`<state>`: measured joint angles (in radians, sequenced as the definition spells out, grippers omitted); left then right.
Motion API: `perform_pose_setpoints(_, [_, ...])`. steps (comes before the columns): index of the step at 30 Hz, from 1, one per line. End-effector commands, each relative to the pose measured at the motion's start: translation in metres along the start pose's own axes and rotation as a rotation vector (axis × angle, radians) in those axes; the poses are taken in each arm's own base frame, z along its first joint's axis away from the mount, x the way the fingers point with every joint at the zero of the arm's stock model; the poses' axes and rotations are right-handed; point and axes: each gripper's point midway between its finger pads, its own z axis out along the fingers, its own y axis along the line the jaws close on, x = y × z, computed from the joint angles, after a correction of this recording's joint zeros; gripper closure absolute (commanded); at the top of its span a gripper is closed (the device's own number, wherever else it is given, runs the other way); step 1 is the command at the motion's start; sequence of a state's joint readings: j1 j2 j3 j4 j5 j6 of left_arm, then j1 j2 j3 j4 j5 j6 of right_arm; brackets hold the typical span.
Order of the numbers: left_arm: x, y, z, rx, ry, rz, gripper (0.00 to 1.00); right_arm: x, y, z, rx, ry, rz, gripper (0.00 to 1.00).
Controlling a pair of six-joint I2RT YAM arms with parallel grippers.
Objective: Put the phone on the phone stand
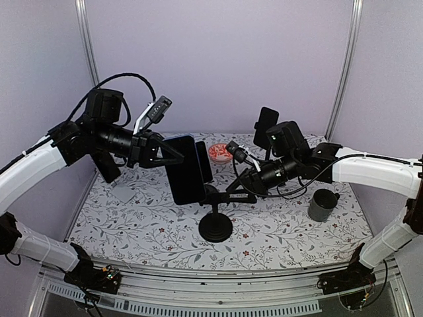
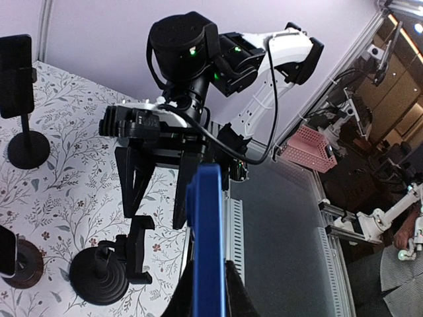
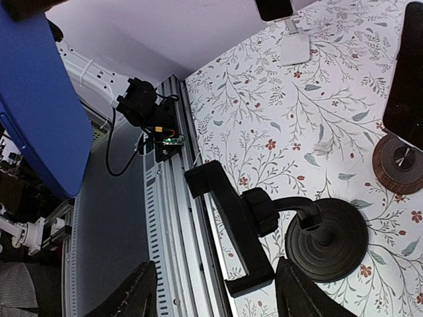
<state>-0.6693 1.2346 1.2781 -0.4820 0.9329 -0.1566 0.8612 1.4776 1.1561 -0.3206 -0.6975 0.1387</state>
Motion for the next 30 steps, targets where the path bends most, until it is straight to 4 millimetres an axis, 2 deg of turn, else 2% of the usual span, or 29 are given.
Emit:
perform_pose_setpoints(1, [-0.006, -0.012, -0.004, 0.036, -0.013, 0.063, 1.0, 0.005, 0.01, 0.0, -0.065, 0.015, 0.009, 0.39])
perform_pose_setpoints(5, [-0.001, -0.014, 0.002, 0.069, 0.008, 0.075, 1.0, 0.013, -0.005, 0.003, 0.0, 0.036, 0.033, 0.4])
perform_pose_setpoints(10, [0.005, -0.022, 0.016, 0.125, 0.05, 0.112, 1.0, 0.024, -0.008, 0.005, 0.006, 0.061, 0.028, 0.41])
perform_pose_setpoints(24, [0.015, -0.02, 0.045, 0.172, 0.109, 0.128, 1.0, 0.022, -0.005, 0.008, -0.026, 0.066, -0.04, 0.66])
perform_pose_setpoints(30, [0.02, -0.02, 0.051, 0.185, 0.124, 0.121, 1.0, 0.019, -0.008, 0.01, -0.019, 0.052, -0.048, 0.63])
